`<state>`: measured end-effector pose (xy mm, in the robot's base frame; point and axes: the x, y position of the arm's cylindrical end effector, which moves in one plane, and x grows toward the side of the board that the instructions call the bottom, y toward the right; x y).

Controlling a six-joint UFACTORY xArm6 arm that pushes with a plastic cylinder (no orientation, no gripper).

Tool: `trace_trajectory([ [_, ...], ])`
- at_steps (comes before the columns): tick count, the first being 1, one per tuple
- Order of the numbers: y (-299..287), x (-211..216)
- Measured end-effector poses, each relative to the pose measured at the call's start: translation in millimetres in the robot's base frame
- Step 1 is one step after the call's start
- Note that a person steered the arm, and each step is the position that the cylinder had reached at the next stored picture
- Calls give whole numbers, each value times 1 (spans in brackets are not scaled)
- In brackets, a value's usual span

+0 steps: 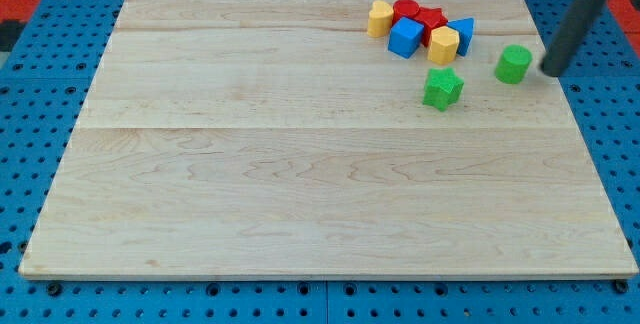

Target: Move the green star to the bottom left of yellow hexagon

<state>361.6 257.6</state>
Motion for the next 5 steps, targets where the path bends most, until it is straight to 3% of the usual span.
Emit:
trace_trajectory([
  [1, -56, 6],
  [2, -63, -30],
  [3, -42, -5],
  [4, 17, 75],
  [5, -49, 91],
])
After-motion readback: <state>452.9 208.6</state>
